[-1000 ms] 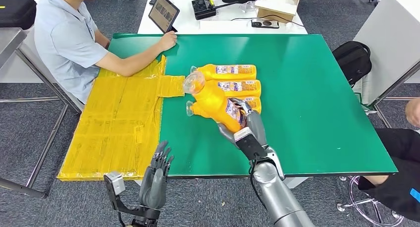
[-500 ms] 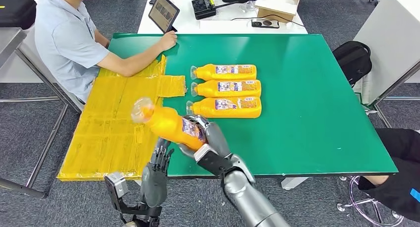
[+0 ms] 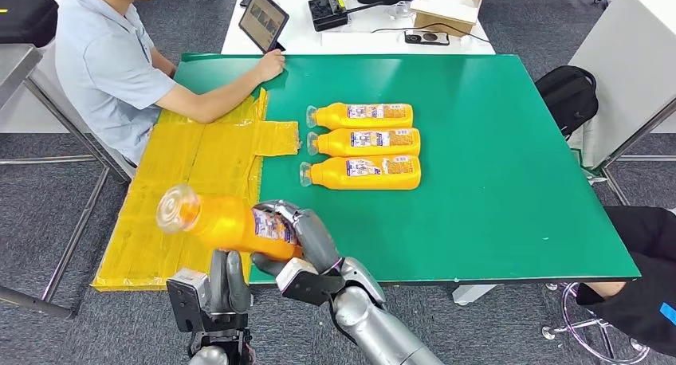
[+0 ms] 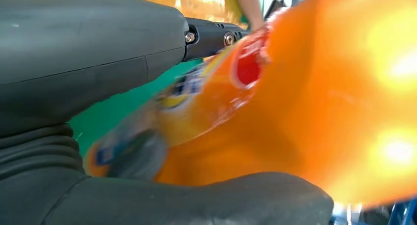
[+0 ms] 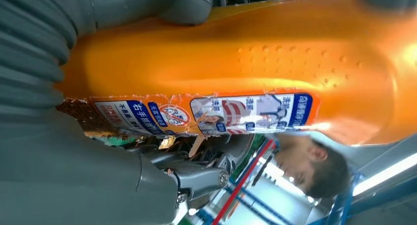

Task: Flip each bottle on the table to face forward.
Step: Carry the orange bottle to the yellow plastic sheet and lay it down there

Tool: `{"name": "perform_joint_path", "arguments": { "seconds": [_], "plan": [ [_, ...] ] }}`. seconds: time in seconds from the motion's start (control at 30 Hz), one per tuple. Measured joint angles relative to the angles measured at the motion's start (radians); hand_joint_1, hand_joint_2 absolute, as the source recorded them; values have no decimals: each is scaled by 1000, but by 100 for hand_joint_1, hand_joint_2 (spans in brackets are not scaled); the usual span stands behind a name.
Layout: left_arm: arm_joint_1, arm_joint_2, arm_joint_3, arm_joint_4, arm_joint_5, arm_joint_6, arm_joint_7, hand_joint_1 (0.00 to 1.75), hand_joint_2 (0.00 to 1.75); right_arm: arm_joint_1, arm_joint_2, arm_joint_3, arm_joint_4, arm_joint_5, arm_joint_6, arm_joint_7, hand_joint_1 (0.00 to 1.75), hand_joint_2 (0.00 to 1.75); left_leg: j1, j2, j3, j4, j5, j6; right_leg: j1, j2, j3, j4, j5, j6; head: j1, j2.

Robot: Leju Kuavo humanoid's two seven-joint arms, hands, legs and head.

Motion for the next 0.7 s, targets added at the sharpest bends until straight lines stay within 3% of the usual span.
{"name": "perform_joint_path", "arguments": {
  "seconds": [0.5, 0.7],
  "plan": [
    [-10, -18, 15, 6, 20, 46, -15, 0, 0, 11, 3, 23, -22, -17, -25, -4, 175, 175, 0, 0, 0, 0, 0, 0, 0, 0, 0, 0, 0, 0, 0, 0],
    [-10, -18, 12, 0, 23, 39, -50, 0, 0, 11, 3, 26, -9, -69, 2, 0, 166, 175, 0, 0, 0, 0, 0, 0, 0, 0, 0, 0, 0, 0, 0, 0]
  ]
}}
